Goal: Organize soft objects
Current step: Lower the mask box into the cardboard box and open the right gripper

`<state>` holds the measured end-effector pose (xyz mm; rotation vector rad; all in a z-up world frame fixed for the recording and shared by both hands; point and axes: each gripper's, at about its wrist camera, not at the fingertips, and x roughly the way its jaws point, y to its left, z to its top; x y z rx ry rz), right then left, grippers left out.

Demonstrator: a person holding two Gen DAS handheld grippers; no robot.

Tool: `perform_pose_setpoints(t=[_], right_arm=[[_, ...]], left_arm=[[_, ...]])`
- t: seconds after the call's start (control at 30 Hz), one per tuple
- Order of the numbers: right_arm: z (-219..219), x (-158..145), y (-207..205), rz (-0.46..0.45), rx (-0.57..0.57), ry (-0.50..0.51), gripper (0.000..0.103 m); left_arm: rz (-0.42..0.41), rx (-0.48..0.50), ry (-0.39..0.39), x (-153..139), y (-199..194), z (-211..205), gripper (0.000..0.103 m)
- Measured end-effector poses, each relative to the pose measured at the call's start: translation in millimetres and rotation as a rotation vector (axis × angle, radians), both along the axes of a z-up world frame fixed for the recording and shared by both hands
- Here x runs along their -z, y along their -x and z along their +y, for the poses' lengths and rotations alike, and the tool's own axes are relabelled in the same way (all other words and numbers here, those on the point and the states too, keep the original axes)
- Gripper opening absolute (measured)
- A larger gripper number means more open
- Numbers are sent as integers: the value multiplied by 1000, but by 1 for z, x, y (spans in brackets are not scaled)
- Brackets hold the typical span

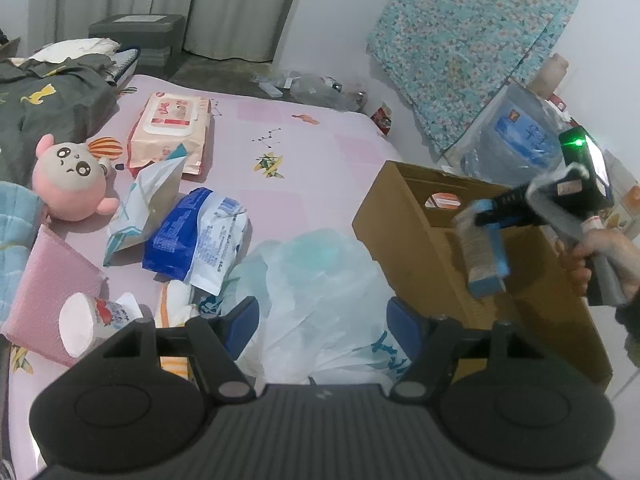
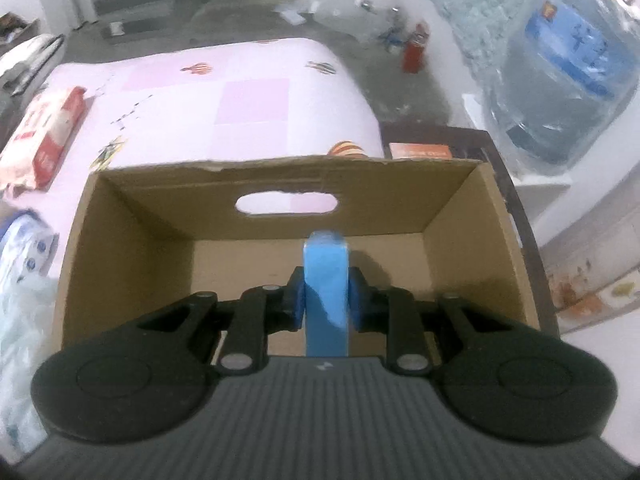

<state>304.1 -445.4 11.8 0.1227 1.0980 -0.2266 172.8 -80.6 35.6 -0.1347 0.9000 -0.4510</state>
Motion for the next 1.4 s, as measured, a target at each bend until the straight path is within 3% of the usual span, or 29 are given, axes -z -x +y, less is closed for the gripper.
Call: perform_pose_setpoints(t=[0.07,0.1,0.17,0.33,0.53,0.8,1.0,1.23,1.4], right_arm=[[-11,6,1,-17,34,-242,39],[-16,10,3,-12,62,-325,44],[-23,18,7,-11,94,-429,44],[-45,27,17,-28,161,-382,49],[-58,66,12,26,258,-431,52],[-11,84,0,42,148,-429,45],[15,82,-3,48,52,-420,45],[8,83,-4,41,78,-457,46],[19,81,-6,49,84,-411,51]], left_arm=[[-1,-4,-1,1,1,1,72],[0,-6,-3,1,2,2,72],[0,-4,-10,2,3,2,72],[-8,7,-30,2,7,2,72],[-21,20,-52,2,14,1,72],[-21,25,-84,5,18,-3,72],[-23,10,-95,5,20,3,72],[-28,-4,-96,3,23,12,73],[-36,-13,-92,0,27,18,73]])
